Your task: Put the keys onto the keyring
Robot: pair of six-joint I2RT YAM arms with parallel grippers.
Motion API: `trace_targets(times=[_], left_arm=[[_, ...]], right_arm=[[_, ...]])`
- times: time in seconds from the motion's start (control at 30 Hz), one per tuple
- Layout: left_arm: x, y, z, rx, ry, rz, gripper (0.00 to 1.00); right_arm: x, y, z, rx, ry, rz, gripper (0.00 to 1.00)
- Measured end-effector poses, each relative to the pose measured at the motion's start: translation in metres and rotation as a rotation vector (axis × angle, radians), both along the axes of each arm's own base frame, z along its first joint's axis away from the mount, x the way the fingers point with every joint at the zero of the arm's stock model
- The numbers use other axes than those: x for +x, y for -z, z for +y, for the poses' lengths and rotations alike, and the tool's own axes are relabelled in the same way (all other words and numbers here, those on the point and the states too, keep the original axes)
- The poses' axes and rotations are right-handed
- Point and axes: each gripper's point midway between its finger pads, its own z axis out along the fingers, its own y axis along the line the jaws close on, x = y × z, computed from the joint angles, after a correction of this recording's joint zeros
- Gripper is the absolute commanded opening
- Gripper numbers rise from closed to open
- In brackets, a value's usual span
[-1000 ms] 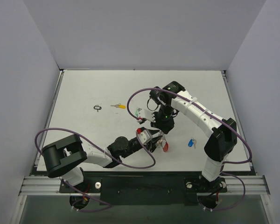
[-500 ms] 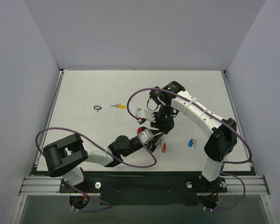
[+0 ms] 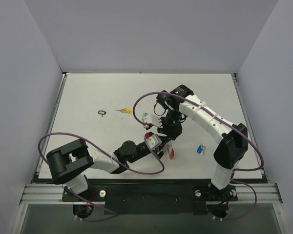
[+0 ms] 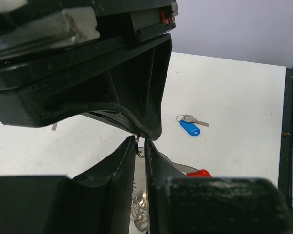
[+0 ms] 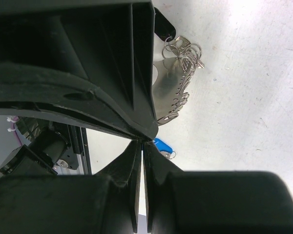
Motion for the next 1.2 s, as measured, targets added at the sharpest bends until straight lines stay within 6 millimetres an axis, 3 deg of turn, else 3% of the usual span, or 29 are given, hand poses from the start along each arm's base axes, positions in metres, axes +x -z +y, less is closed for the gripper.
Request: trace_targets(times=[0.17, 0.23, 0.37, 0.43, 0.47, 0.53, 0.6, 0.83, 0.97, 1.03, 1.2], left_arm=[[0.002, 0.0, 0.001, 0.001, -0.005, 0.001, 0.11], [0.002, 0.0, 0.001, 0.001, -0.006, 0.001, 0.01], [0.003, 0.0, 0.0, 0.003, -0.004, 0.005, 0.0], [0.003, 0.0, 0.0, 0.002, -0.003, 0.009, 0.0], [0.002, 0.0, 0.0, 0.001, -0.001, 0.011, 0.0], [0.001, 0.001, -0.001, 0.0, 0.005, 0.021, 0.0], [0.0, 0.002, -0.001, -0.004, 0.009, 0.032, 0.0], [-0.007, 0.005, 0.009, -0.046, 0.014, 0.095, 0.0], [-0.009, 0.008, 0.017, -0.071, 0.002, 0.125, 0.0], [-0.009, 0.008, 0.02, -0.083, -0.008, 0.137, 0.0], [-0.007, 0.009, 0.022, -0.104, -0.022, 0.158, 0.0]], right_arm=[[-0.001, 0.0, 0.0, 0.001, -0.003, 0.004, 0.0], [-0.001, 0.0, 0.0, 0.001, -0.003, 0.004, 0.0], [-0.001, 0.0, -0.001, 0.0, -0.007, 0.004, 0.0], [-0.001, 0.0, -0.001, 0.0, -0.009, 0.003, 0.09], [-0.001, 0.0, -0.001, 0.0, -0.009, 0.003, 0.22], [-0.001, 0.0, 0.0, 0.003, -0.004, 0.006, 0.34], [-0.002, -0.001, 0.001, 0.009, 0.001, 0.012, 0.39], [-0.01, -0.009, -0.009, 0.1, 0.053, 0.027, 0.4], [-0.013, -0.011, -0.022, 0.243, 0.064, 0.0, 0.54], [-0.02, -0.009, -0.029, 0.331, 0.04, -0.021, 0.54], [-0.024, -0.006, -0.017, 0.477, -0.033, -0.054, 0.52]])
